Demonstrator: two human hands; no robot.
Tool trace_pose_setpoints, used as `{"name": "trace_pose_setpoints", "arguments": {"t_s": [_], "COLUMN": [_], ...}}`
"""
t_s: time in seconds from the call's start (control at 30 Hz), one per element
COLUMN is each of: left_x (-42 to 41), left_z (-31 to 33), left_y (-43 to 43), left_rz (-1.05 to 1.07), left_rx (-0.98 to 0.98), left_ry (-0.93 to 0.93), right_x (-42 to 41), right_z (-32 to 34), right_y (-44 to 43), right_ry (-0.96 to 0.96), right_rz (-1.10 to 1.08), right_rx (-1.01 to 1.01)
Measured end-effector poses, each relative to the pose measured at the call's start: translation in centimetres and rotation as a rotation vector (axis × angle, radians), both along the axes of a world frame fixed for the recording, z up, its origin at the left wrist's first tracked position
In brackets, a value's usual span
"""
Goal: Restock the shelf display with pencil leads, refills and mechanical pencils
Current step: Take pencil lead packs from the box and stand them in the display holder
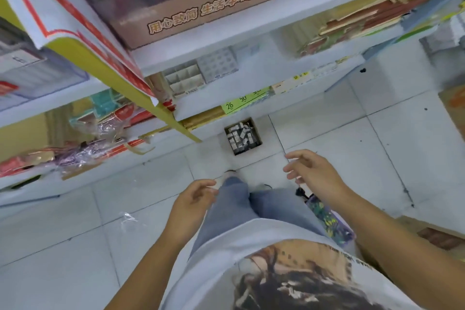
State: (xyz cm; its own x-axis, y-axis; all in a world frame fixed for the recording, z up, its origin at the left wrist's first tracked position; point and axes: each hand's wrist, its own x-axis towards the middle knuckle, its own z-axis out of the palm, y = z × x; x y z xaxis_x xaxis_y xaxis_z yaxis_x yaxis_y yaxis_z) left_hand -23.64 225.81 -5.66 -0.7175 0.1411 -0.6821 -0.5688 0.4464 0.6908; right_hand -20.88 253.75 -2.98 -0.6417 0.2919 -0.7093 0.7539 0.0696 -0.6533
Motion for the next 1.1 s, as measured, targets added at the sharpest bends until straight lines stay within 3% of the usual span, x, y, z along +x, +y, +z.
{"name": "trace_pose_setpoints", "arguments": {"t_s": [0.3, 0.57, 0.8, 1.1], "left_x": [-2.6, -2.1, -3.1, -5.6], "left_z": [-1.0, -7.1, -19.8, -44.8], "left_y": [5.5, 14.3, 14.2, 10.2], "left_rz": [0.039, 0.395, 0.477, 0.46], "left_rx": [0.036, 0.037, -0.058, -0.036], "left_ry": [0.012, -0.104, -0.191, -0.144], "right_x": [-1.9, -8.1, -15.2, -19.4], "right_z": [-1.1, -8.3, -21.8, -47.5], "right_y": [5.4, 15.0, 13.6, 5.2], "right_ry": [-0.055, -0.143, -0.171, -0.063], "right_rz": [0.144, 0.539, 0.826, 0.977], "right_rx": [0.01, 0.004, 0.08, 0.217]}}
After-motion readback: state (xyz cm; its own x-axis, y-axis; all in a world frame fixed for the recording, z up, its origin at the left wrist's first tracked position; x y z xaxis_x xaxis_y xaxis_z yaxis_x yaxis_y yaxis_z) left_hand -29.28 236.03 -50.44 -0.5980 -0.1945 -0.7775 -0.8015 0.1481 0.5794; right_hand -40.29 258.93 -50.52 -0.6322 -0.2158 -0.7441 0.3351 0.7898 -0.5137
